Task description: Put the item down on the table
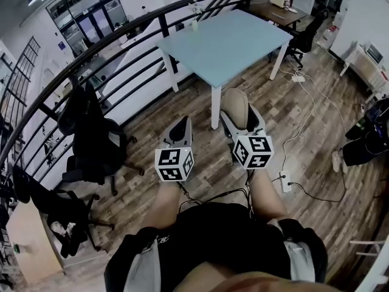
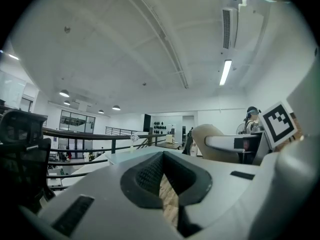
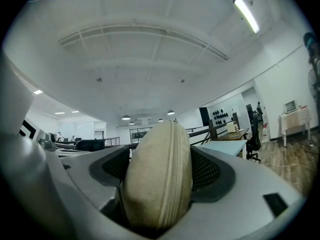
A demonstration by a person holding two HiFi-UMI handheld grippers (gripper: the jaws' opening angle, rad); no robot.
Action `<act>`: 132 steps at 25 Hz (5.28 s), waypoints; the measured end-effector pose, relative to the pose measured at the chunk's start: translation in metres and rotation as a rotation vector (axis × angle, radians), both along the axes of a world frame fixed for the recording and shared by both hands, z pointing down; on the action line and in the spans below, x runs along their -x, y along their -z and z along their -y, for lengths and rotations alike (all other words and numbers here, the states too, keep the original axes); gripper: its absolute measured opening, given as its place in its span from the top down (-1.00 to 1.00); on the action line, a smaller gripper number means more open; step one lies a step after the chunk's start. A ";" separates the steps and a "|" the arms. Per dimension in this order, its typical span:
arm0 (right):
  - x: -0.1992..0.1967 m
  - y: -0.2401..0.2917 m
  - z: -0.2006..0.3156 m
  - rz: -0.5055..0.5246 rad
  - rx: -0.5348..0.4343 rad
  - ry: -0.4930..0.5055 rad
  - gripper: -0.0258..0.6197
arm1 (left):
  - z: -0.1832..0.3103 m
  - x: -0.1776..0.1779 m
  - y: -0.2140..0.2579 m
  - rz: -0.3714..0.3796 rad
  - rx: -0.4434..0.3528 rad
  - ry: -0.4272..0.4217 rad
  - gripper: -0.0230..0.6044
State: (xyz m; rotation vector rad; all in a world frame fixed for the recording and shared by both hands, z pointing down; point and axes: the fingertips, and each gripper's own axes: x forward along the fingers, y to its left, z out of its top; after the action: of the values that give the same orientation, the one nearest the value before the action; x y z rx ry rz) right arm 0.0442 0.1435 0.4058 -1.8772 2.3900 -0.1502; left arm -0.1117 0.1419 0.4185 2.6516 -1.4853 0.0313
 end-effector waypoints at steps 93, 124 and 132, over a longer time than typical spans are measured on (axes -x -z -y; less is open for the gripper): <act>-0.116 -0.158 0.638 0.083 0.369 -0.018 -0.25 | 0.595 -0.086 -0.026 0.051 0.069 0.017 0.89; -0.078 -0.336 0.679 0.165 0.745 0.045 -0.26 | 0.638 -0.033 -0.051 0.061 0.140 0.127 0.89; -0.074 -0.354 0.674 0.160 0.817 0.060 -0.26 | 0.636 -0.028 -0.049 0.061 0.135 0.142 0.89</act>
State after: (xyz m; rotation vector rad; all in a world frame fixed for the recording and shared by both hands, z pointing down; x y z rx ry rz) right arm 0.1180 -0.5302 0.7600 -1.9222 2.4596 -1.4018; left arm -0.0837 -0.4938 0.4675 2.4553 -1.6250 0.1952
